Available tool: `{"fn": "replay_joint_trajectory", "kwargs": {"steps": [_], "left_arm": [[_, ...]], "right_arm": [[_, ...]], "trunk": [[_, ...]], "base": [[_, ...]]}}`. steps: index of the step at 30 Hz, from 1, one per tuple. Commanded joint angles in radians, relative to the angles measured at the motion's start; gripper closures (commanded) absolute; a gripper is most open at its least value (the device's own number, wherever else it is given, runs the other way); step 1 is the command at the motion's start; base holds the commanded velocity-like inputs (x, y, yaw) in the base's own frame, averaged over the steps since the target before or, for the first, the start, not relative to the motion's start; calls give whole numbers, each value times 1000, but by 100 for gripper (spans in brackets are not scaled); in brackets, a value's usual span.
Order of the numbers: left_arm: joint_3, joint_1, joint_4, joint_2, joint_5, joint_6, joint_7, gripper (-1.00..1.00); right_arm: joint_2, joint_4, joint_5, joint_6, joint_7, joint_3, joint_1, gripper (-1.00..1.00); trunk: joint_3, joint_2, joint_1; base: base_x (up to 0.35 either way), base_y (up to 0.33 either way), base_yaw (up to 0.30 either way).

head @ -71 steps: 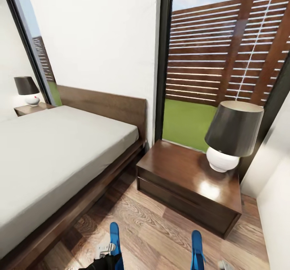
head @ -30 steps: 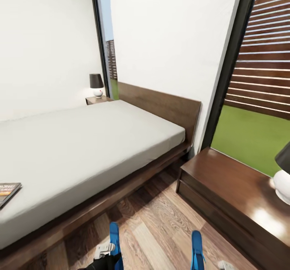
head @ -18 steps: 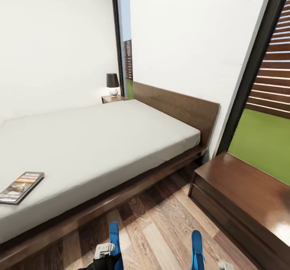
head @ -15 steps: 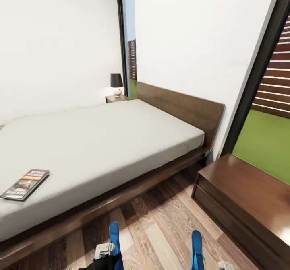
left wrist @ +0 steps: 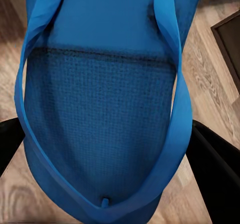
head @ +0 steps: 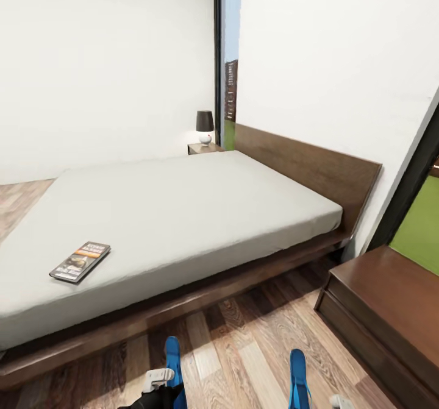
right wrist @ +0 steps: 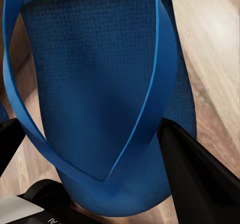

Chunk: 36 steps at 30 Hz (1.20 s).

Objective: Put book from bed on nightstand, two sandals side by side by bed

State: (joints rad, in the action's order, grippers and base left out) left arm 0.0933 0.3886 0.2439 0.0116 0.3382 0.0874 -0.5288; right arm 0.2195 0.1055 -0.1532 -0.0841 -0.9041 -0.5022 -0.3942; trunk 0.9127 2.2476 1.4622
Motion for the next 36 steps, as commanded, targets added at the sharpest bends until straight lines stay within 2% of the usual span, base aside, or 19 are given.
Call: {"fn": "replay_joint_trajectory", "kwargs": {"steps": [1, 36], "left_arm": [[8, 1, -2, 1, 7, 6, 0, 100], [5, 1, -2, 2, 7, 6, 0, 100]], "right_arm": [[0, 2, -6, -10, -4, -9, 0, 100], [0, 2, -6, -11, -3, -9, 0, 100]], "trunk": [[1, 0, 0], [1, 0, 0]], "base": [[0, 0, 292], [0, 0, 292]]}}
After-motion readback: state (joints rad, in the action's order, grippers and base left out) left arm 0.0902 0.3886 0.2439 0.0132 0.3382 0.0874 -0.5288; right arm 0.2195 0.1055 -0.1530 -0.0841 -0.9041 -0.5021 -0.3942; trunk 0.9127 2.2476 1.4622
